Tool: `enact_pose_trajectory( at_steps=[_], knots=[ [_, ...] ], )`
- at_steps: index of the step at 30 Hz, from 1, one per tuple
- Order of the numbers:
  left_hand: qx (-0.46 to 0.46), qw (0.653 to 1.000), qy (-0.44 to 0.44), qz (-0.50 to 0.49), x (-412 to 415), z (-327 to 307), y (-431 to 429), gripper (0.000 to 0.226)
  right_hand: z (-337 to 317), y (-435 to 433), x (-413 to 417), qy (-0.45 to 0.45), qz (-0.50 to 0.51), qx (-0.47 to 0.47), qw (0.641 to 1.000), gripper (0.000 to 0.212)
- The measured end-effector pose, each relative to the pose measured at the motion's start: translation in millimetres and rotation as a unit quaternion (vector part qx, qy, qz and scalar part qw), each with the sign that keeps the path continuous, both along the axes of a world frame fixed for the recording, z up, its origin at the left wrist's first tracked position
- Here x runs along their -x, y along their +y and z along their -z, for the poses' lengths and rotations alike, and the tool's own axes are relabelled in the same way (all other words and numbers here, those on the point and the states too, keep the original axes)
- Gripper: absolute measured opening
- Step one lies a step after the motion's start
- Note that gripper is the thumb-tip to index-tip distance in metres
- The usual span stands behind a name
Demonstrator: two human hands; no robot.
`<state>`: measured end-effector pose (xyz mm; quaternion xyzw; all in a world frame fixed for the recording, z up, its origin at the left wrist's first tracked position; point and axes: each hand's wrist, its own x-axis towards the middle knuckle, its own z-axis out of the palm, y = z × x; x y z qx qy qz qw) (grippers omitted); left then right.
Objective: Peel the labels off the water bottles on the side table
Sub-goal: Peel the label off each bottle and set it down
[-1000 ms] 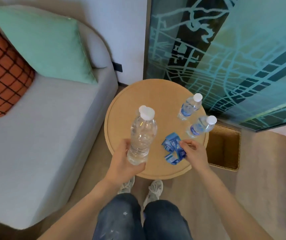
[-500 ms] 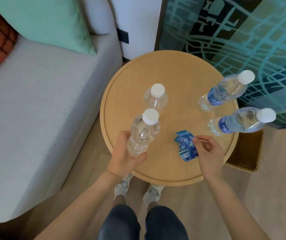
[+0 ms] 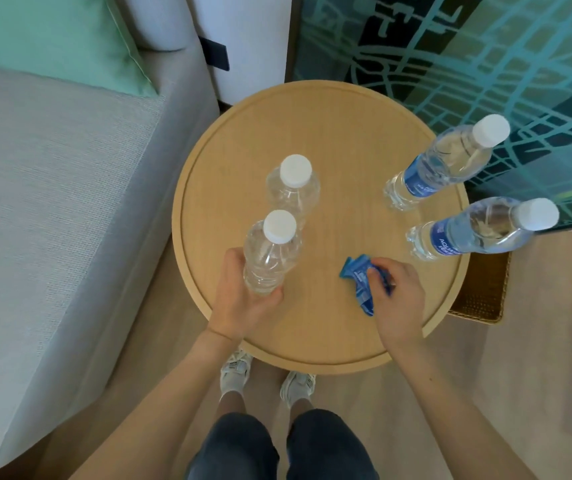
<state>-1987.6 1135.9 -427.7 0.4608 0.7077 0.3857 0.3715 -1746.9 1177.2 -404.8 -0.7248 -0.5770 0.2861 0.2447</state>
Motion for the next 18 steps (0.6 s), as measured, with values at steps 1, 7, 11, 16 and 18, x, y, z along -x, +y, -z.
enact_pose_trajectory(
  at_steps=[1,7,11,16,18],
  knots=[
    [0.004,1.0,-0.004,0.002,0.6,2.9,1.2,0.076,2.1,-1.0,-0.6,-0.014,-0.003,0.005,1.0,0.021],
    [0.065,0.998,-0.012,0.025,1.1,11.2,-3.5,0.062,8.9,-10.4,-0.6,-0.101,-0.046,-0.032,0.993,0.028],
    [0.072,0.997,-0.014,0.006,0.4,8.5,-2.7,0.064,10.3,-13.9,1.7,-0.116,-0.082,-0.058,0.988,0.038],
    [0.077,0.997,-0.017,-0.006,-0.1,-2.9,1.2,0.07,6.2,-15.8,5.1,-0.147,-0.115,-0.062,0.98,0.041],
    [0.084,0.996,-0.005,0.012,3.4,-10.5,-0.1,0.071,-1.9,-16.5,7.6,-0.142,-0.117,-0.06,0.981,0.042]
  ],
)
